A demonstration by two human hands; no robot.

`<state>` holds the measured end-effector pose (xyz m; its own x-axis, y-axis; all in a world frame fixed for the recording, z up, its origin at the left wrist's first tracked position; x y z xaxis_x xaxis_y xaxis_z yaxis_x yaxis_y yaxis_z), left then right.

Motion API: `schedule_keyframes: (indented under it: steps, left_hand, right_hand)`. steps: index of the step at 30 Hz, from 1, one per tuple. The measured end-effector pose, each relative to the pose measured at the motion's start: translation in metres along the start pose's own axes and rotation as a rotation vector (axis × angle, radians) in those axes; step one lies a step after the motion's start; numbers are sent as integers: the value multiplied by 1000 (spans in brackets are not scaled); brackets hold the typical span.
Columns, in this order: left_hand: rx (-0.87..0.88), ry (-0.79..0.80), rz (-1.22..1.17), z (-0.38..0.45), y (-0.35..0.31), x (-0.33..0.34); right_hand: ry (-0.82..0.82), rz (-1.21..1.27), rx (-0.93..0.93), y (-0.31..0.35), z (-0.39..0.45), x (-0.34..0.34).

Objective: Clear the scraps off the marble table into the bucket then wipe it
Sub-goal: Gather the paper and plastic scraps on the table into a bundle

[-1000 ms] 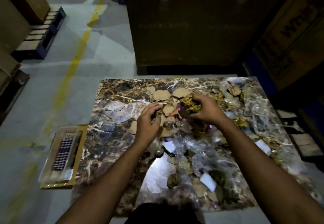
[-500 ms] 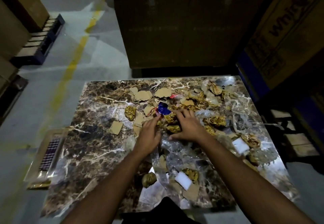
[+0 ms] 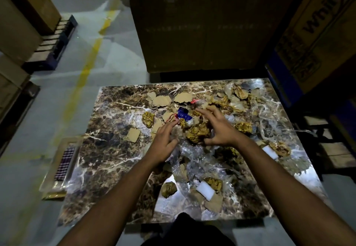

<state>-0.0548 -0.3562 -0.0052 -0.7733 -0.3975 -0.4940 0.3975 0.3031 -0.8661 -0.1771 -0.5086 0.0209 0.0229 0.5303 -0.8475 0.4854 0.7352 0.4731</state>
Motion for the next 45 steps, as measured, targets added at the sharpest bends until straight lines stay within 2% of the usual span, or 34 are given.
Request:
schedule_keyframes:
  steps: [8,11,15,18,22,27,31,35,41,45]
  left_hand:
    - [124,-51,113,-44,10,-13]
    - [217,53,221,-87,29,6]
    - [184,215,219,-126,68,24]
    - [173,302,230,-130,77,32]
    - [157,404,208,-126,83,47]
    - [146,379,144,-129,85,52]
    - [96,329,-9,-133,74,55]
    - [58,343,-129,-131,57,66]
    - [60,281,-171,-118,36,80]
    - [4,152,-182,-116,33,87]
  right_hand:
    - [-228,68,186,-13,-22,-19]
    - [-355,169,217,-8,-51,-16]
    - [-544,274,309,-1,-102,14]
    - [-435,196,355,5,-125,66]
    - [-182,-162,524,1,-153,127]
    - [-94,-247,667,-6,-175,164]
    - [-108,-233,730,-2,-171,165]
    - [-49,-237,696,-3,-157,161]
    - [-10,-151,652,-21,-145,161]
    - [-90,-138,614,-33,-143,153]
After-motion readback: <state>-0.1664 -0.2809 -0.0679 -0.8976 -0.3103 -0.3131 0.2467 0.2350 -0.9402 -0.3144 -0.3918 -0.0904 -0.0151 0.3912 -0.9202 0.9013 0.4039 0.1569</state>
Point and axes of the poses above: each hand's wrist, its own z-axis towards the middle knuckle, its own x-axis out of the palm, y = z × x, the point moved 10 cm from there along z, towards the middle knuckle, and after that the axes turned 9 degrees about -z, right-handed, at the moved point
